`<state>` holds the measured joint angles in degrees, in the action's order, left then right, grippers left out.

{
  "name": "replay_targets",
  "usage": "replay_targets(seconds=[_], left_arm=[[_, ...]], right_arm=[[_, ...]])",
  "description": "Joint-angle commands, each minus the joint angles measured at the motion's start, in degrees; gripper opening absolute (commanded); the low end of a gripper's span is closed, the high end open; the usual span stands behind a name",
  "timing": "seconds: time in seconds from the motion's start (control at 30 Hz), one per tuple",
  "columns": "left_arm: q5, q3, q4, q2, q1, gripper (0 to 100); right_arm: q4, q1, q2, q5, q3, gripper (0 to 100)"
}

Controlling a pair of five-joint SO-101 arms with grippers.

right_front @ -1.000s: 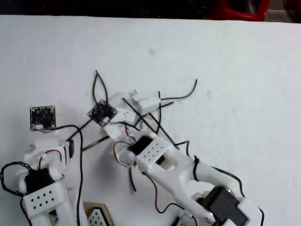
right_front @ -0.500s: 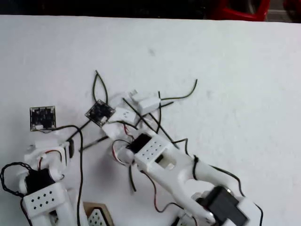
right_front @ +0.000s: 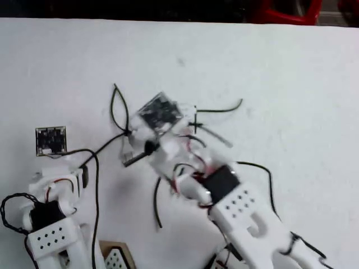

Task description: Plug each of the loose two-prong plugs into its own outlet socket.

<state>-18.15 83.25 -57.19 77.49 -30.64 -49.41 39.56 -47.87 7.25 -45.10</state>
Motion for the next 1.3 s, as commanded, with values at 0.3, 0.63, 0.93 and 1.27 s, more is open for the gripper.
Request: replay_targets(seconds=[0.3, 0.63, 0.93, 1.27], left_arm=[[0.44, -0.18, 1.14, 1.27, -0.48, 26], [0.35, 0.62, 2.29, 1.27, -0.48, 26], [0.35, 0.7, 2.29, 1.27, -0.48, 26], [0.26, 0.7, 2.2, 1.27, -0.48, 26]], right_arm=[[-0.13, -17.89, -5.05, 2.46, 7.91, 1.9], [12.0, -26.86, 7.78, 5.71, 8.53, 1.9], [34.95, -28.97, 27.82, 5.63, 8.97, 2.2], [38.46, -29.67, 45.41, 5.63, 19.87, 2.5]])
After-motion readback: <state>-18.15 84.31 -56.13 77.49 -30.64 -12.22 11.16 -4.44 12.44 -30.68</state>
